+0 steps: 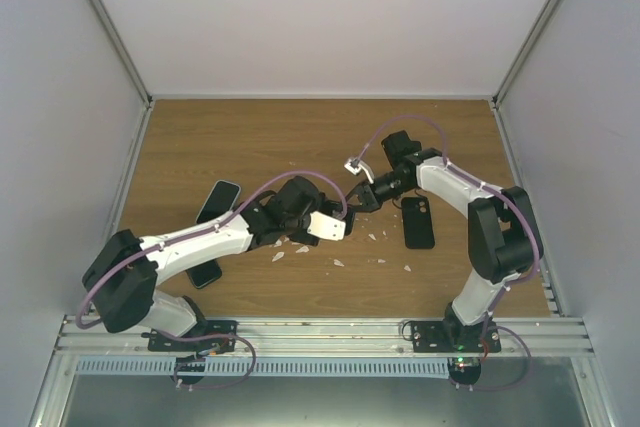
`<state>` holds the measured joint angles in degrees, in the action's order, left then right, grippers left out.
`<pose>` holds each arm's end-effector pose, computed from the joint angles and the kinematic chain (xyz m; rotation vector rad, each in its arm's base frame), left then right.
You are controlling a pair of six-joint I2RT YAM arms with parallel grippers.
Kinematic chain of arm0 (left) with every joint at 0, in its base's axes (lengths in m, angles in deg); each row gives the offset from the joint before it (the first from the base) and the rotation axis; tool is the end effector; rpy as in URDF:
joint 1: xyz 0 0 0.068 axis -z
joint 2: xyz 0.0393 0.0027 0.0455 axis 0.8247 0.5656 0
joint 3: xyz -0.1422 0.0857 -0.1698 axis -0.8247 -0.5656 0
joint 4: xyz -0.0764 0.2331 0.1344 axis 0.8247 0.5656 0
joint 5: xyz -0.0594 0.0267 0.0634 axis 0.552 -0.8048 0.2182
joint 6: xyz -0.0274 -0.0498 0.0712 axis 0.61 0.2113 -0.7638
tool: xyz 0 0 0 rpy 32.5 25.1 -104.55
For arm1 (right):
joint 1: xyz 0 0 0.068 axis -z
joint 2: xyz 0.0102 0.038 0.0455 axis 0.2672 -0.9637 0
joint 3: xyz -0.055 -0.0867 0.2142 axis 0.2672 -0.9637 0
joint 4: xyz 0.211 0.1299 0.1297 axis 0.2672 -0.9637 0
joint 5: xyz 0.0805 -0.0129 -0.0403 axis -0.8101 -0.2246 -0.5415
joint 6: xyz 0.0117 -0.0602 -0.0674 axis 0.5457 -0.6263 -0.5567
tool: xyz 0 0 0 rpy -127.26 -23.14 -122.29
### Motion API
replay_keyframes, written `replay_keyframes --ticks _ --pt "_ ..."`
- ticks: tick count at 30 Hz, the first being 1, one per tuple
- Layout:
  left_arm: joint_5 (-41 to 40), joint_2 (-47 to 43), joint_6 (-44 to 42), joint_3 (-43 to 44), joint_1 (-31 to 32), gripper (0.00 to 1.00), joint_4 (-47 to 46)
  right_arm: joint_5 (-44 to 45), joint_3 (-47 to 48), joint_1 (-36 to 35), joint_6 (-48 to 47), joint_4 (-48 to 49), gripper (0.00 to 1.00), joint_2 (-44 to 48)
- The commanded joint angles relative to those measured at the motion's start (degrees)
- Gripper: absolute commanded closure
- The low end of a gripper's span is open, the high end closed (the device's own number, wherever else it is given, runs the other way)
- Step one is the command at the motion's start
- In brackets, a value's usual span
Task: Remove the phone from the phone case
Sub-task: Adjust the phone.
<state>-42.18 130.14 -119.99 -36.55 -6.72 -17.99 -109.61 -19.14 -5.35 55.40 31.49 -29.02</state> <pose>0.2380 -0.2640 0.1499 1.9065 1.4234 0.1624 0.2962 0.1891 0.1379 -0.9523 2.3623 1.5173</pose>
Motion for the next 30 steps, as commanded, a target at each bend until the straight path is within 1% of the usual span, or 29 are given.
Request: replay_keyframes --ticks 1,2,3,7,13,18,24,26,30 --pt "-2.01 -3.71 2.46 0.51 -0.24 0.14 -6.37 -0.42 1.96 -0.20 0.62 0.56 1.00 0.97" --pt "-1.71 -4.08 3.54 0.92 -0.50 0.06 -6.06 -0.36 2.08 0.02 1.14 1.10 1.00 1.44" --pt "-1.28 -4.45 4.62 1.45 -0.81 0.02 -5.49 -0.25 2.02 0.30 1.73 1.97 1.00 1.97" --pt "0.74 -5.17 9.23 5.06 -2.01 0.01 -2.33 -0.85 2.54 1.96 3.67 4.67 1.00 3.72" --pt "3.56 -5.27 16.58 11.48 -4.50 0.01 1.75 -2.21 6.05 4.29 6.47 7.56 0.99 4.99" --pt "8.75 -5.36 24.46 17.52 -8.35 0.01 3.67 -2.95 8.92 6.30 10.11 11.91 0.99 6.42" --pt "17.53 -4.43 34.47 26.02 -15.88 0.01 6.40 -4.51 11.73 9.35 16.74 18.22 0.99 7.83" --pt "22.11 -4.18 38.70 28.17 -19.18 0.01 6.43 -5.30 12.38 10.05 19.14 20.92 1.00 8.54" --pt "34.50 -4.53 47.32 29.93 -26.02 0.01 4.91 -7.05 13.42 10.72 23.26 26.73 1.00 10.01"
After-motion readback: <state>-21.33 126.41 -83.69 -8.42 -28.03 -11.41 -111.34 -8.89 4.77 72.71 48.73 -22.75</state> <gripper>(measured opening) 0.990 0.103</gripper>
